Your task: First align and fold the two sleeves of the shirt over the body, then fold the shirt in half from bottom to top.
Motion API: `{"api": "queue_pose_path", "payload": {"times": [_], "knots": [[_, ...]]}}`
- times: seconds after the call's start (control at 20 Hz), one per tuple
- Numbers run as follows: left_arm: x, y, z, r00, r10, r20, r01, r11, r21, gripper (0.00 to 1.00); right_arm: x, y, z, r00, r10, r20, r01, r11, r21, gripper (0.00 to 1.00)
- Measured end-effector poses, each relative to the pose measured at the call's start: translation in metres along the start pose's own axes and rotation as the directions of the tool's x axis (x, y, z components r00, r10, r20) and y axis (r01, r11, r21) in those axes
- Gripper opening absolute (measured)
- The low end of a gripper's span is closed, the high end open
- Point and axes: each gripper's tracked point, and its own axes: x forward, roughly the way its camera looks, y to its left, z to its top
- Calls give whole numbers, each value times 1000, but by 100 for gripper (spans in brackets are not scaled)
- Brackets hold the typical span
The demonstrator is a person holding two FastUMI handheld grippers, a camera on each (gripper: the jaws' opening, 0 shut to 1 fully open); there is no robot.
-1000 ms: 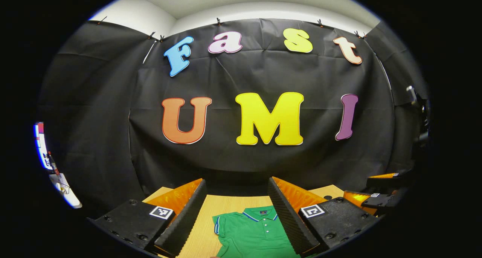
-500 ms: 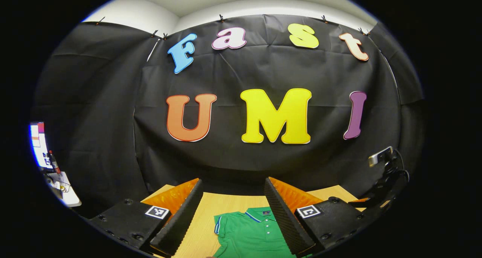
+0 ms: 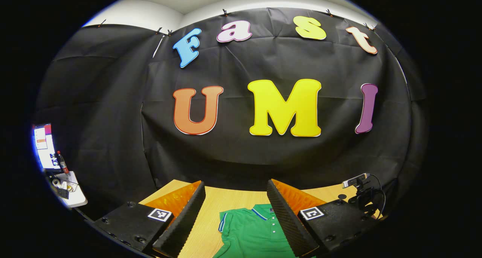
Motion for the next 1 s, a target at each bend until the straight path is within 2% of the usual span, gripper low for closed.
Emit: {"api": "queue_pose_path", "payload": {"times": [0.05,0.25,0.4,0.45,0.5,0.55,0.65,0.75,0.8,1.0], "knots": [[0,-1,-3,1000,6,-6,-6,1000,5,100,8,1,-4,1000,9,-19,-9,1000,8,91],[1,0,-10,999,25,-31,-24,1000,14,100,25,-2,-8,998,21,-54,-21,1000,12,67],[3,0,-11,999,29,-37,-28,999,23,100,32,1,-9,995,53,-80,-51,998,24,41],[4,-1,-11,999,31,-36,-30,999,28,100,33,-1,-7,996,43,-77,-41,999,31,37],[5,-2,-12,999,30,-37,-29,999,32,100,34,-1,-6,995,45,-84,-42,998,38,16],[6,-3,-12,999,28,-39,-27,999,33,100,33,0,-6,994,53,-90,-49,998,47,12],[7,-6,-11,999,20,-41,-19,999,34,100,27,1,-1,993,80,-85,-72,993,99,12],[7,-8,-10,999,15,-36,-14,999,36,100,19,-8,4,996,62,-60,-54,991,125,12],[7,-9,-9,999,12,-36,-11,999,36,100,20,-6,6,996,71,-59,-62,988,140,0],[4,-10,-6,1000,3,-28,-2,999,37,100,8,-6,13,995,86,-42,-78,984,159,0]]}}
